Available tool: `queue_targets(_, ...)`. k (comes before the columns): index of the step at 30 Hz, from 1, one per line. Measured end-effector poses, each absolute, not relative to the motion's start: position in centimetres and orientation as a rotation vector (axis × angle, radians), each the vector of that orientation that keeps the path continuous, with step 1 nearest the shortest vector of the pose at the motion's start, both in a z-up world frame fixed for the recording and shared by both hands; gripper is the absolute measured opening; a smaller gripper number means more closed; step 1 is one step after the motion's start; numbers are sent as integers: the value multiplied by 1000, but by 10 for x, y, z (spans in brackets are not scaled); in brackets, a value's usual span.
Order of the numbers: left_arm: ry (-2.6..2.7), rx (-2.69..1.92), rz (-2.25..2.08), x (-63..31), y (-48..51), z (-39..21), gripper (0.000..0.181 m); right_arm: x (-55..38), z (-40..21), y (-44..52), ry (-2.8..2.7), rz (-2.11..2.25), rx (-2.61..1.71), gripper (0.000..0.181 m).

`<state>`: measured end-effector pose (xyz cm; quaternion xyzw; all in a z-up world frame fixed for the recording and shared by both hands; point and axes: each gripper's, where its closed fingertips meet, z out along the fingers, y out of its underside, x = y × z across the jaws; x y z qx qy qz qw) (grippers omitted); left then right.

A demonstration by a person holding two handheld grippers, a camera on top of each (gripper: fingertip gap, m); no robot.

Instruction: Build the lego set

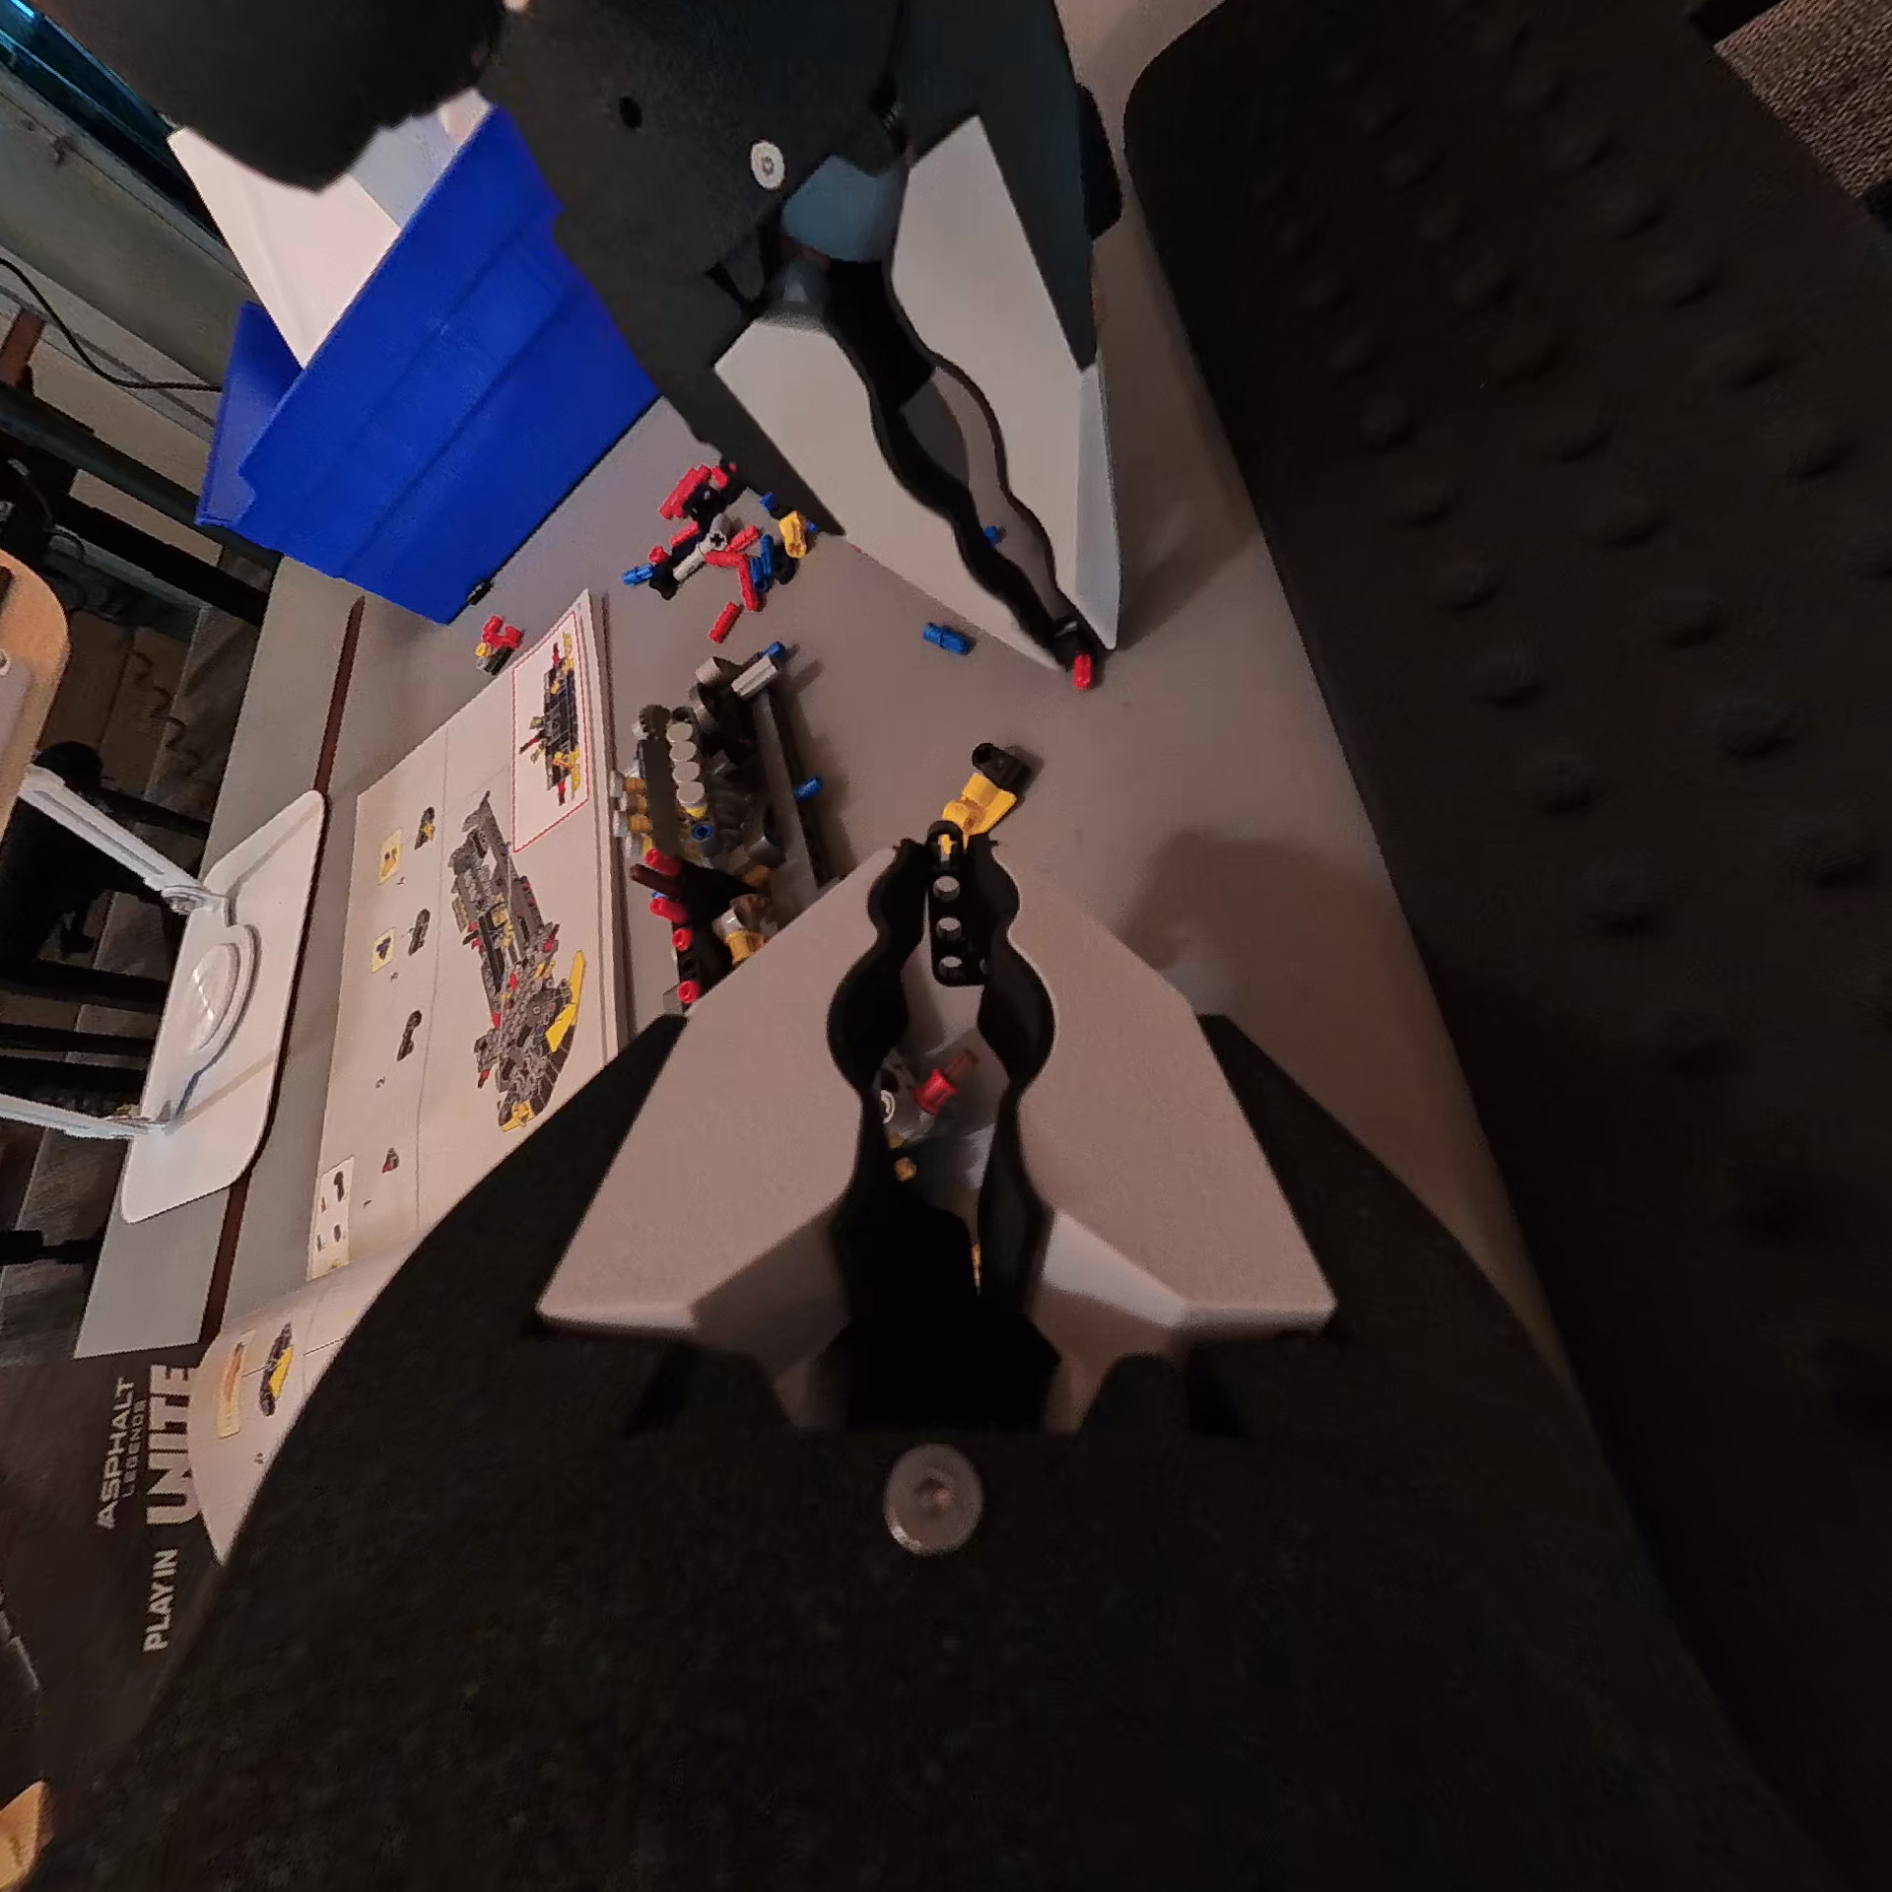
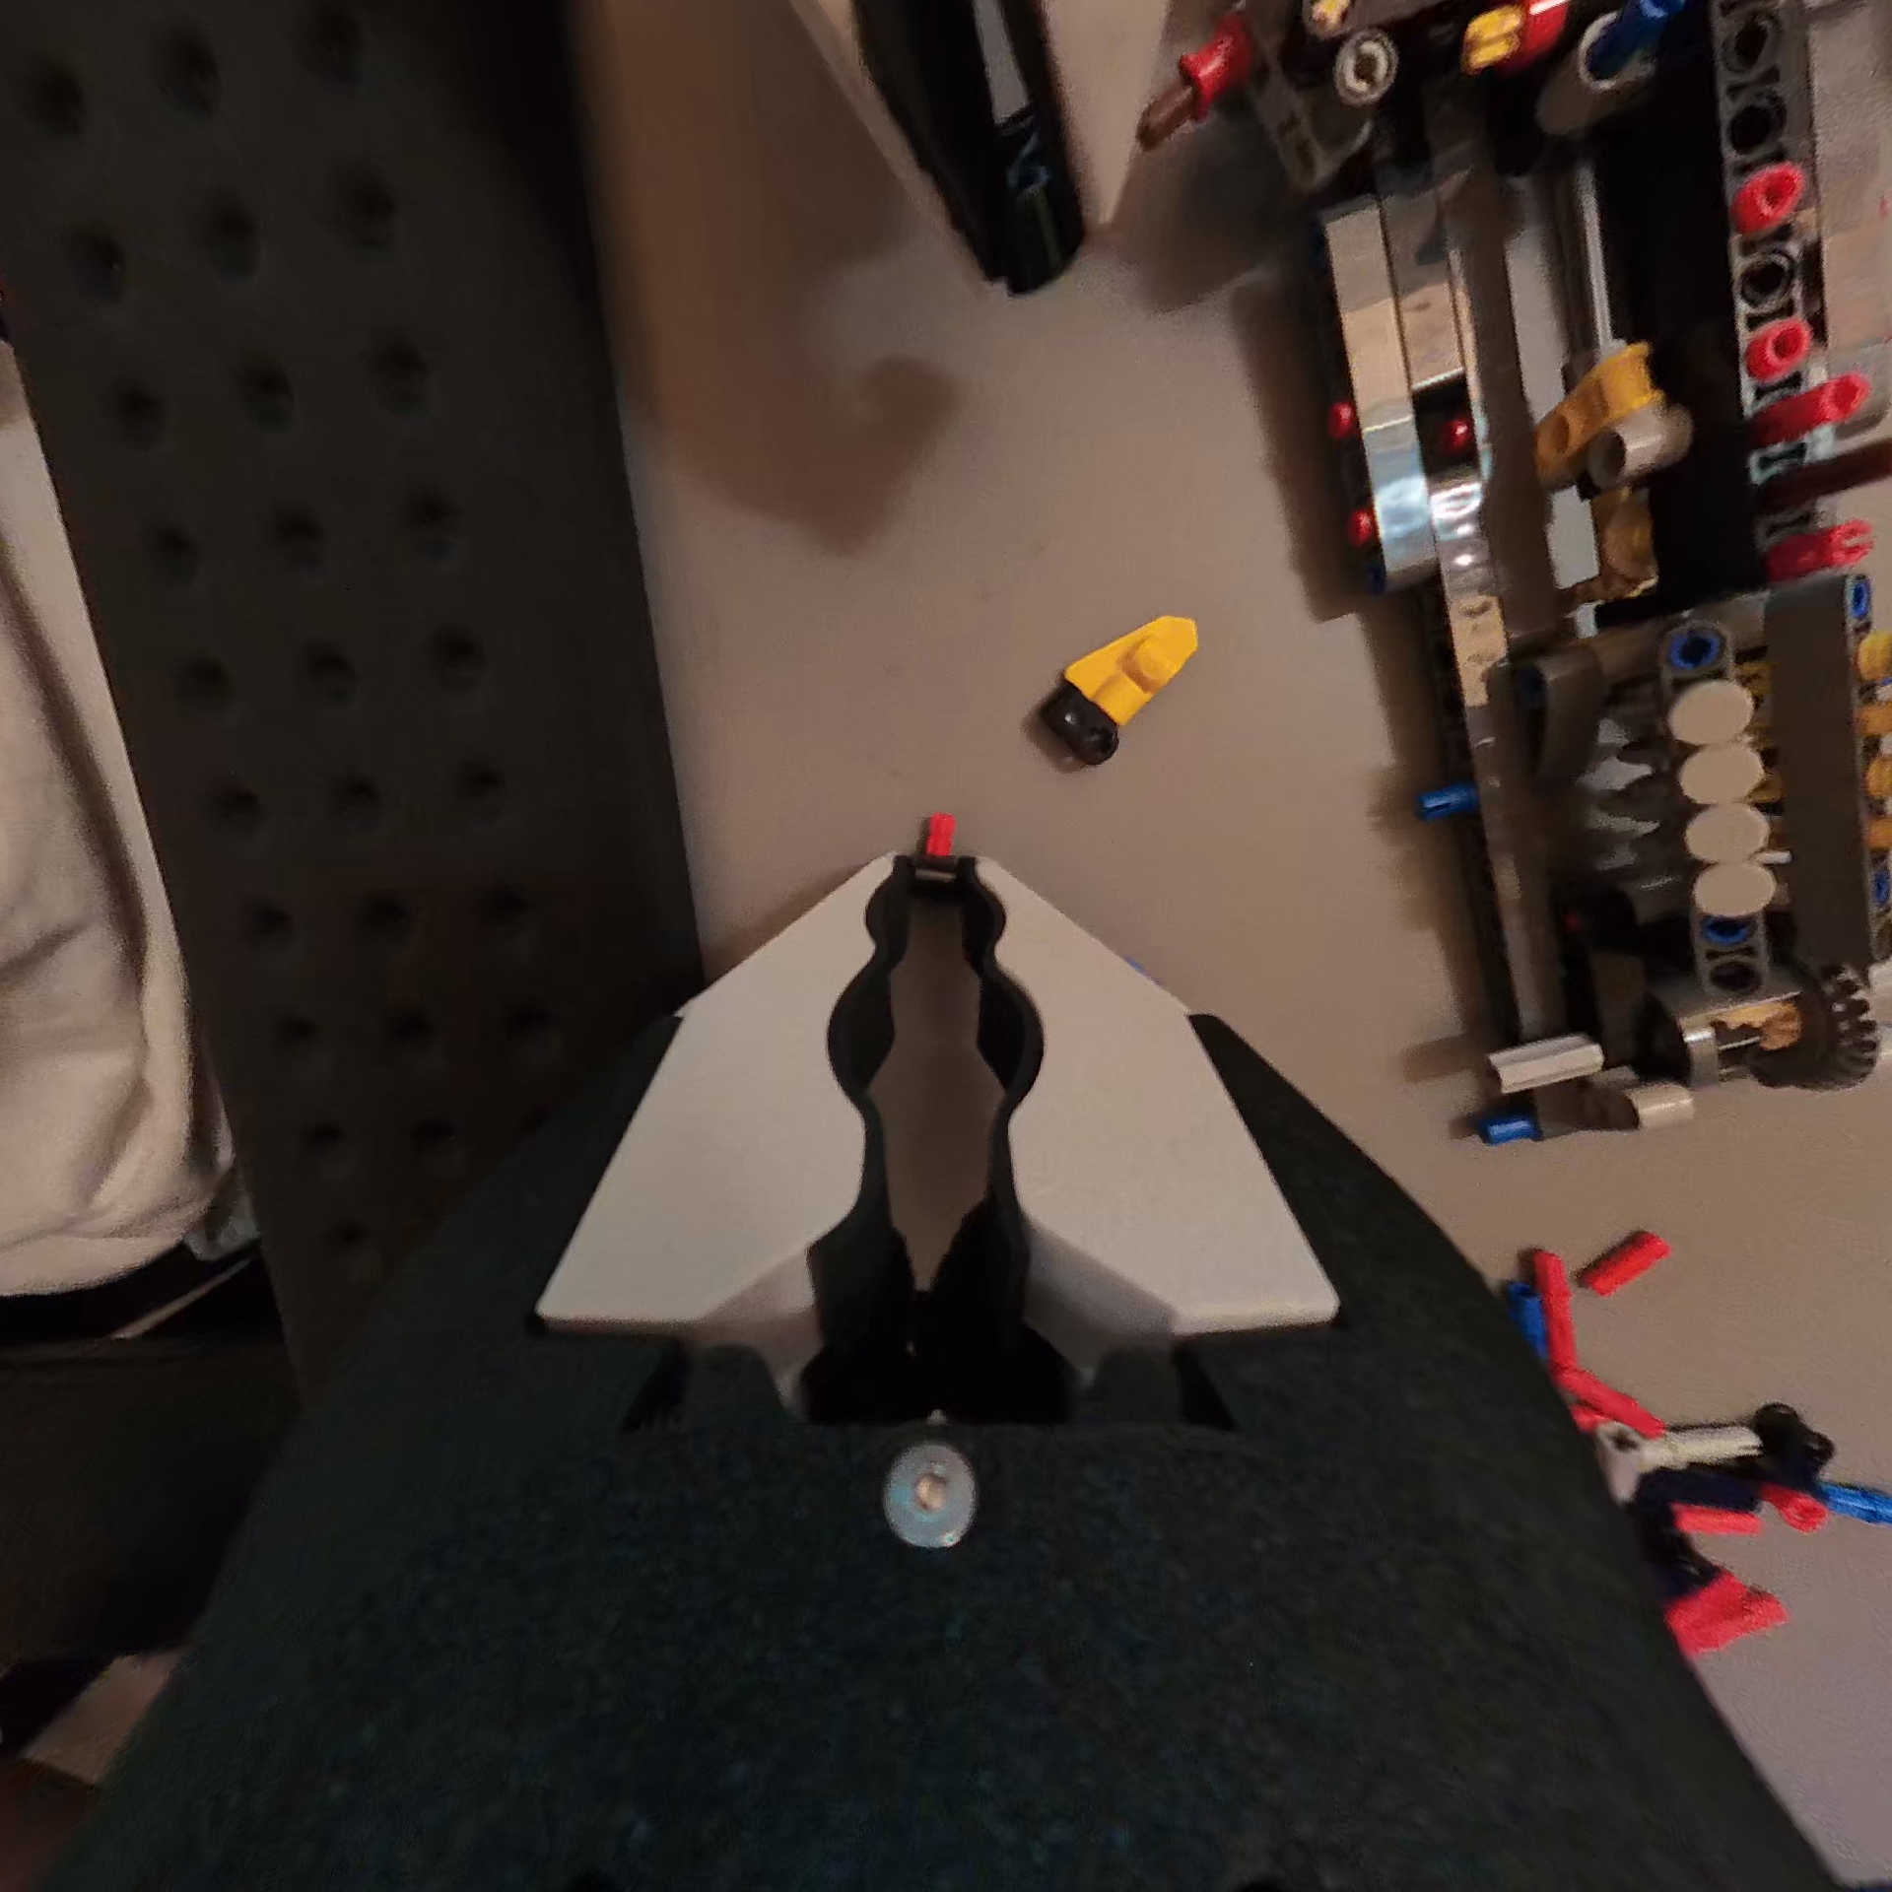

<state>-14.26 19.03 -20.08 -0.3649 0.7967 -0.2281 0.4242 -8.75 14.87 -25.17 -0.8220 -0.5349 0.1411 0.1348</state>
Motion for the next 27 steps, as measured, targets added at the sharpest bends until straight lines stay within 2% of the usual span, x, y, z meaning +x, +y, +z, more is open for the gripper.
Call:
queue_targets(4, 1990, -906, -584, -142, 187, -199, 5, -91, -247, 152, -1440, 504, -2331, 7)
queue_targets(8, 1995, -874, -613, -140, 176, -198, 5, -121, -207, 153, -1259, 789, -2127, 6)
queue_targets(27, 1999, -697, -649, -140, 149, -189, 5, -137, -193, 149, -1418, 733, -2087, 7)
